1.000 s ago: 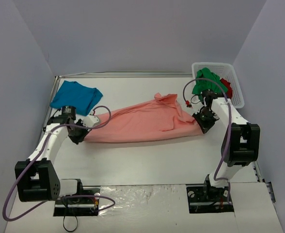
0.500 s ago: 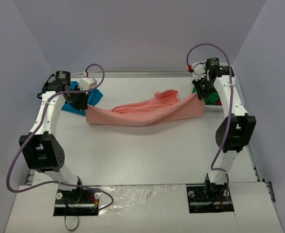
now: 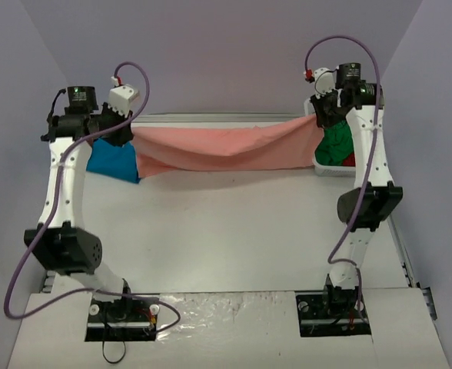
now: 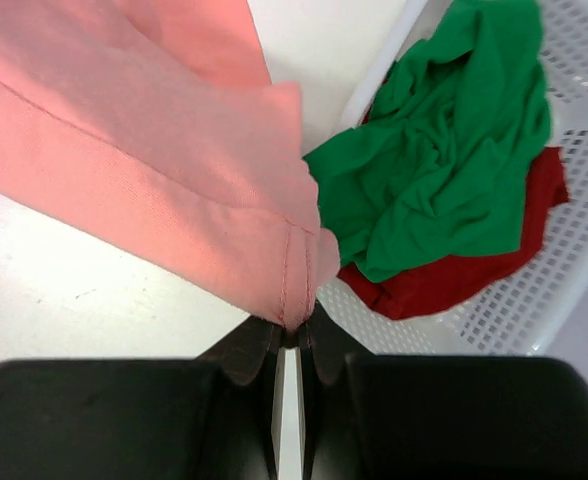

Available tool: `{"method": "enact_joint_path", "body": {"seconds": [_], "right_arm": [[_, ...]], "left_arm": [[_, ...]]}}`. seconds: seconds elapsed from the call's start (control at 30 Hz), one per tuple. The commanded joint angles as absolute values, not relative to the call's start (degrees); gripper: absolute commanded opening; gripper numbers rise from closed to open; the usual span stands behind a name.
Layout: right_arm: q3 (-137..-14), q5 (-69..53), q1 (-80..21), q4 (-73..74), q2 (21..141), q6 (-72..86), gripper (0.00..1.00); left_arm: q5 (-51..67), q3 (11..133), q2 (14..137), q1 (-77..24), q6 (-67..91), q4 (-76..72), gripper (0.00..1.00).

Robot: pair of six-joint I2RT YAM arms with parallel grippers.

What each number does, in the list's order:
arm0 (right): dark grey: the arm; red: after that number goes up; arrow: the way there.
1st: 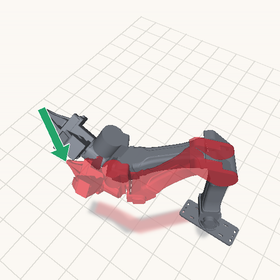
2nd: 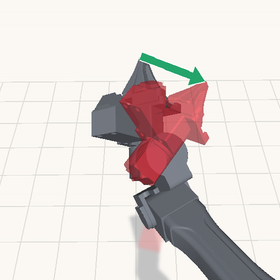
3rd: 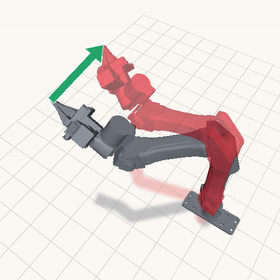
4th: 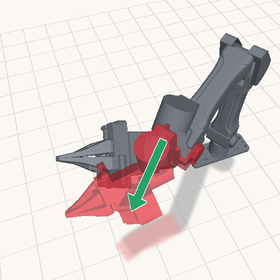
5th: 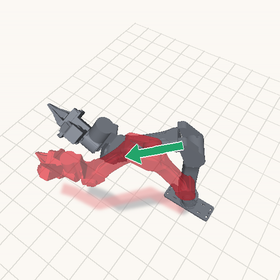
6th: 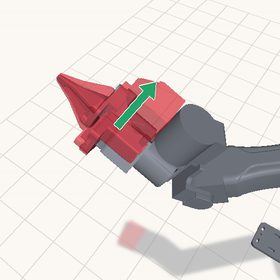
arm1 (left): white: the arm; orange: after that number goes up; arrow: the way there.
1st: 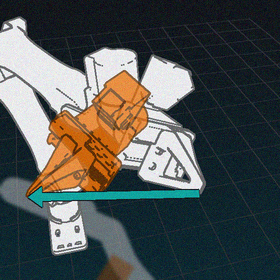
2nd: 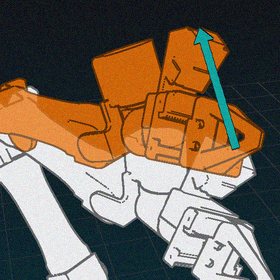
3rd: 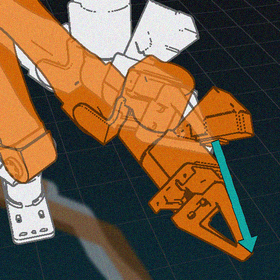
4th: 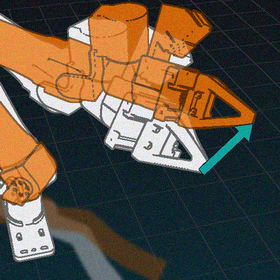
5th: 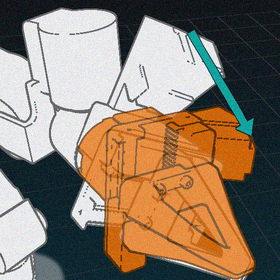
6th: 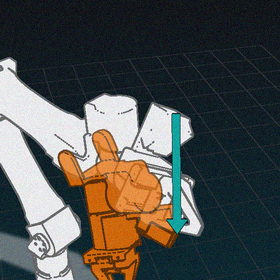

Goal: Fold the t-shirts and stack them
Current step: Fold the flattened tshirt in 1/3 of the way

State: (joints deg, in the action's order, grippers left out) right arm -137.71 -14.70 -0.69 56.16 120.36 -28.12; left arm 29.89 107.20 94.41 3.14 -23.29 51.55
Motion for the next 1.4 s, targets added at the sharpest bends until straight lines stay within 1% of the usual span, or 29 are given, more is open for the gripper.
{"method": "enact_joint_path", "body": {"seconds": [0.0,0.13,0.23,0.27,0.3,0.33,0.37,0.43,0.47,0.5,0.53,0.63,0.77,1.03,1.23,1.37], "right_arm": [[-135.62,-16.44,-0.26,54.67,106.64,-26.89,0.00],[-129.48,-17.31,-0.26,54.75,99.24,-27.24,0.00],[-119.03,-17.75,-0.26,54.58,92.30,-28.39,0.00],[-115.96,-17.84,-0.26,54.67,90.46,-28.91,0.00],[-109.05,-17.75,-0.26,54.58,86.35,-29.53,0.00],[-105.59,-16.97,-0.26,54.49,84.22,-30.75,0.00],[-99.03,-16.53,-0.35,54.58,80.20,-31.28,0.00],[-92.41,-14.51,1.22,54.75,76.22,-32.60,0.00],[-89.15,-13.98,1.32,54.93,74.29,-33.30,0.00],[-86.42,-13.28,1.32,55.11,70.44,-33.66,0.00],[-81.52,-12.31,1.41,55.63,68.57,-34.62,0.00],[-75.17,-12.04,1.49,58.53,62.86,-36.03,0.00],[-71.64,-11.60,1.41,61.69,57.85,-38.58,0.00],[-68.38,-11.60,1.49,66.80,54.32,-40.34,0.00],[-65.22,-11.08,1.49,63.90,54.14,-39.56,0.00],[-62.85,-10.20,1.58,58.12,58.17,-38.24,0.00]], "left_arm": [[31.20,105.22,83.53,3.87,-19.08,47.64,0.02],[30.59,96.88,75.95,3.87,-19.95,46.23,0.02],[29.27,92.83,71.55,3.96,-23.27,47.72,0.03],[28.83,89.51,70.59,4.04,-24.33,48.42,0.02],[28.39,87.65,68.49,4.04,-25.22,48.51,0.02],[27.87,85.54,67.16,4.39,-26.79,48.52,0.02],[27.95,81.43,64.80,4.74,-27.59,48.60,0.02],[28.21,77.01,62.76,5.10,-30.30,48.95,0.02],[28.65,72.82,61.71,5.27,-31.11,49.39,0.02],[29.09,70.86,59.87,5.36,-31.90,49.66,0.02],[29.44,69.01,59.07,5.45,-33.64,49.92,0.02],[30.05,63.99,56.61,5.54,-36.11,51.58,0.02],[32.08,61.00,54.15,5.54,-38.84,55.71,0.02],[33.22,58.37,51.16,5.54,-43.42,61.61,0.02],[31.65,54.32,49.92,5.54,-43.86,59.51,0.02],[29.54,51.42,51.84,5.63,-40.79,55.82,0.02]]}}
